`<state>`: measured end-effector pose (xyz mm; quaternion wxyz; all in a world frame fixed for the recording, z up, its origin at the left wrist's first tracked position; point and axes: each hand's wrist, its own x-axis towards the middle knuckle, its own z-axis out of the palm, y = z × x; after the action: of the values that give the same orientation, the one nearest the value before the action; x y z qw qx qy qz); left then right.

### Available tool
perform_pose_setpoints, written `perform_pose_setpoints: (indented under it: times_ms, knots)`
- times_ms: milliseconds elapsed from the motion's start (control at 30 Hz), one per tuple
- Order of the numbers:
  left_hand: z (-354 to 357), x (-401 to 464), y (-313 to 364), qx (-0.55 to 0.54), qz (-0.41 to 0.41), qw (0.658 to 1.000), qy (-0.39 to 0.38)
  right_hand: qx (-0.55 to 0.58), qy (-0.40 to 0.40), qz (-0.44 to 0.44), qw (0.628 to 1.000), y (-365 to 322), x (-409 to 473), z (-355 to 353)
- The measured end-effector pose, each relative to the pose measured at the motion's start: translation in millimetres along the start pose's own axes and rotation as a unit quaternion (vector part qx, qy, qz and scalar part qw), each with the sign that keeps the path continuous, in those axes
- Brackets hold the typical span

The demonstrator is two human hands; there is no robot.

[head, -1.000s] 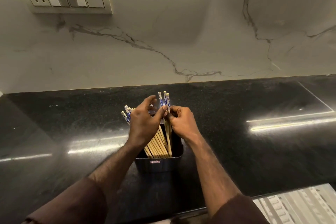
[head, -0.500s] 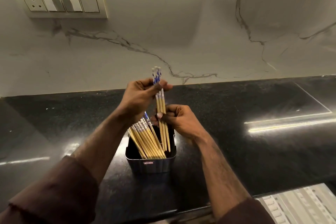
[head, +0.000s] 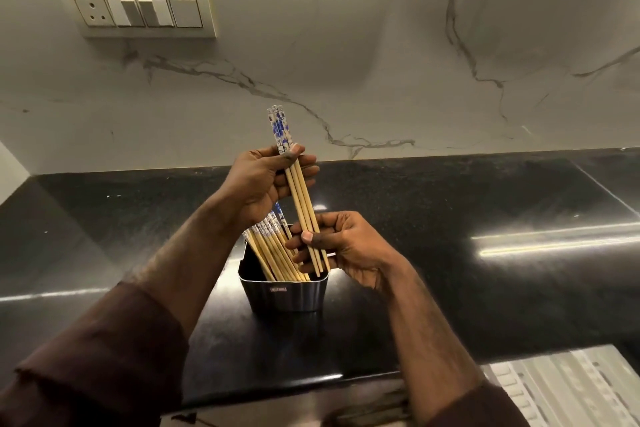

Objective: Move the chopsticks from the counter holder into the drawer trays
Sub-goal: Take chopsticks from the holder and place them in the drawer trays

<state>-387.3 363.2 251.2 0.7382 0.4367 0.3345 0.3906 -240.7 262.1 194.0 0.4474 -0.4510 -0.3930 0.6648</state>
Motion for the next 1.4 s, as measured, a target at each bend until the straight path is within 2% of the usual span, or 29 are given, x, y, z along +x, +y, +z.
perform_pose_setpoints:
  times_ms: [233,467,667,800,967,1200,1400]
  knots:
    - [6.7,-42.7,-7.4,-0.029,-0.005,1.000,0.008,0.004,-0.003,0.037,0.999,12.1,-63.5,15.1]
    - [23.5,-107.5,-38.1,-0.047,-0.028,0.998,-0.035,0.025,0.065,0.034,0.997,50.4,-136.3,45.5]
    - [77.3,-156.6,-61.5,-0.015,-0.049,0.996,-0.080,0.030,0.123,0.039,0.991,69.4,-209.2,40.0]
    - [127.9,-181.2,-85.4,0.004,-0.059,0.992,-0.109,0.025,0.158,0.037,0.986,72.0,-268.7,19.4]
    - [204.7,-205.7,-148.2,0.010,-0.100,0.986,-0.130,0.040,0.210,0.056,0.975,94.1,-351.4,-28.3]
    - [307.2,-231.0,-253.9,-0.004,-0.163,0.982,-0.092,0.015,0.260,0.122,0.958,125.9,-453.7,-116.7]
    - [348.7,-221.2,-308.9,0.021,-0.195,0.979,-0.049,-0.019,0.308,0.161,0.937,136.3,-474.8,-175.9]
